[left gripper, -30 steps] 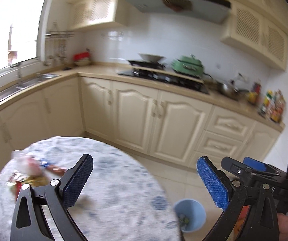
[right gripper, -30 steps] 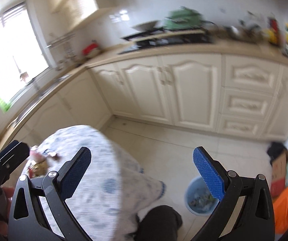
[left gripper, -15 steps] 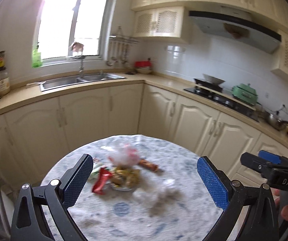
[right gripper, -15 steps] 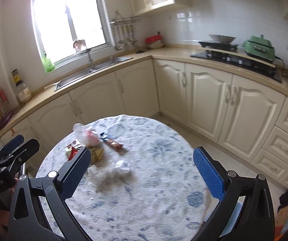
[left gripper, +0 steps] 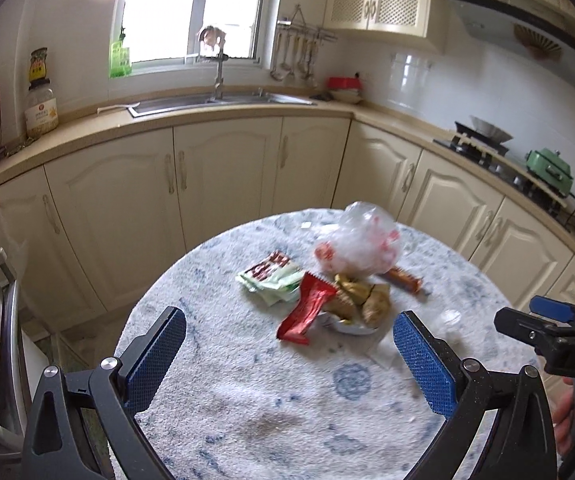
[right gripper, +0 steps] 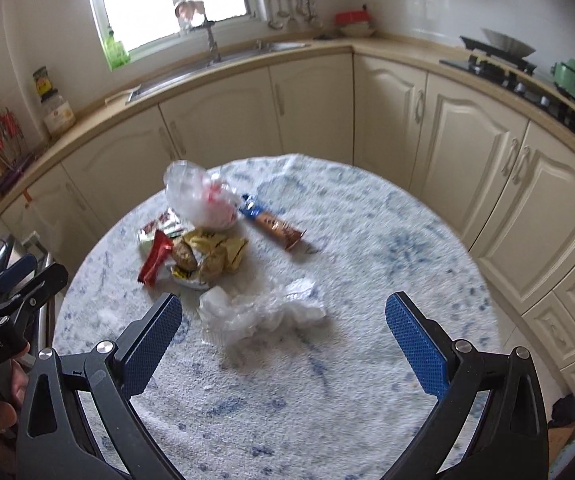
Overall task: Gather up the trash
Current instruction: 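Move both open tools back to the trash on the table, then grasp the red snack wrapper with the left tool while the right tool grasps clear plastic wrap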
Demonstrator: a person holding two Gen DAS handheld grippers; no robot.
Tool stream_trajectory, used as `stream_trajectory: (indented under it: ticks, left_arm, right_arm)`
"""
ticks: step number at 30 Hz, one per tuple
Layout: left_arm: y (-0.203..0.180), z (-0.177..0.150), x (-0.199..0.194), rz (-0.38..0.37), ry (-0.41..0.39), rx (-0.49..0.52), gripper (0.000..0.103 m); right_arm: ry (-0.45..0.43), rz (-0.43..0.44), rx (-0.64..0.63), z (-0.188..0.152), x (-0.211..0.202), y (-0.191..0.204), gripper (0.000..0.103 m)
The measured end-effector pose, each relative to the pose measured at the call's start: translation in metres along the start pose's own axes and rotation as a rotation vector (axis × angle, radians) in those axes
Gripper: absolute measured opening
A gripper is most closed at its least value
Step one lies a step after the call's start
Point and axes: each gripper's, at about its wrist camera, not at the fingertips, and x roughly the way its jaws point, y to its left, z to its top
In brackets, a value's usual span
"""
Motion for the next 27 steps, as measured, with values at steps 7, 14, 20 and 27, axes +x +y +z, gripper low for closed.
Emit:
stream_trajectory:
  ticks: [7,14,20,27]
  left_arm:
    - [-0.001,0.029,0.064,0.02,0.095,0.014,0.102]
    - [-0.003,0.055,0.14,0.014,0.177,0.048,0.1]
    - [-0.005,0.059,0.2,0.003,0.27,0.05,0.08]
    - [-0.002,0.076,0.22,-0.028,0.264,0.058,0.035]
  right_arm:
    - [0.116,0.03,-0.046,-0.006,0.054,0.009,0.103]
    - [0.194,0.026,-0.12,-0.014,0.097,0.015,0.101]
    - [0.192,0.022,-0.127,-0.014,0.101,0.003,0.079]
    - [0.175,0.01,-0.147,-0.008,0.105,-0.002,0.076]
